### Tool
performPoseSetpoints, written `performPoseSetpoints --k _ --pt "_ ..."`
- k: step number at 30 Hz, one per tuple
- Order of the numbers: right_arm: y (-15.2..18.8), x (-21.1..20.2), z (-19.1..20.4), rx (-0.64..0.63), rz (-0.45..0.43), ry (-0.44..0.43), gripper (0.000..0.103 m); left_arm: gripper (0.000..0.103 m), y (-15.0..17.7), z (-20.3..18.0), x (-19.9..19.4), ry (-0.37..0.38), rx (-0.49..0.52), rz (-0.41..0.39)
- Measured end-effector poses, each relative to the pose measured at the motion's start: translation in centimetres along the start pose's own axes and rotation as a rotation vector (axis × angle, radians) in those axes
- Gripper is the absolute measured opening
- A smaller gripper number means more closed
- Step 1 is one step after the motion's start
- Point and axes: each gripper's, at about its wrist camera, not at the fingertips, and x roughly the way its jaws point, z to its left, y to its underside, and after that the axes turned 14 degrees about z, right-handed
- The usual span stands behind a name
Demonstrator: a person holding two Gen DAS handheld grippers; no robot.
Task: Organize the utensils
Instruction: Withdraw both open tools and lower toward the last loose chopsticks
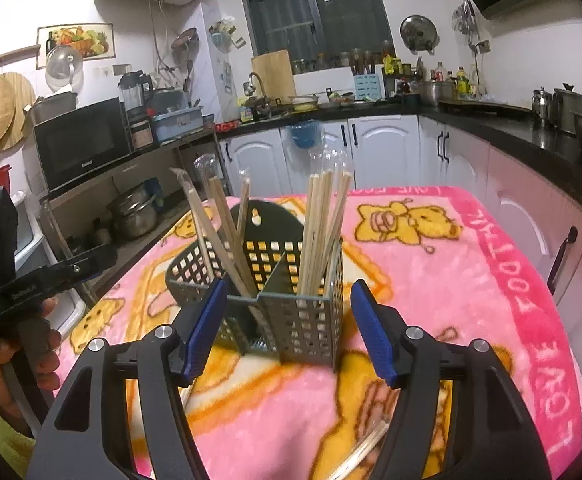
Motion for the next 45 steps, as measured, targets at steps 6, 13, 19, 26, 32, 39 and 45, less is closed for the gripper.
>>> performPoseSetpoints --k 6,13,19,26,32,39,45 --pt "1.1 0.2 -0.1 -0.007 0.037 0.003 0.062 0.092 1.2 -0.3 0.8 -0.009 0.011 0.039" --pt "2.1 0.4 -0.6 -0.001 0.071 0.010 0.062 0.092 2.2 -0.8 1.6 -0.017 0.025 0.073" --pt "3.3 0.7 -1.0 0.002 0.111 0.012 0.062 0.092 2.9 -1.5 2.3 -0.018 0.039 0.107" --pt "4.8 1.3 -1.7 0.004 0.160 0.024 0.062 0.092 4.2 -2.5 3.6 -0.017 0.065 0.159" --pt "6.0 1.7 -2.3 0.012 0.194 0.029 0.062 0.092 5.4 -2.7 4.9 -0.016 0.064 0.213" --pt "6.9 2.3 -3.3 0.044 0.238 0.029 0.062 0.092 6.8 -2.4 6.8 -0.012 0.045 0.289" --pt "7.4 3.0 -4.2 0.083 0.281 0.023 0.062 0.092 7.2 -1.7 8.5 -0.039 0.019 0.343"
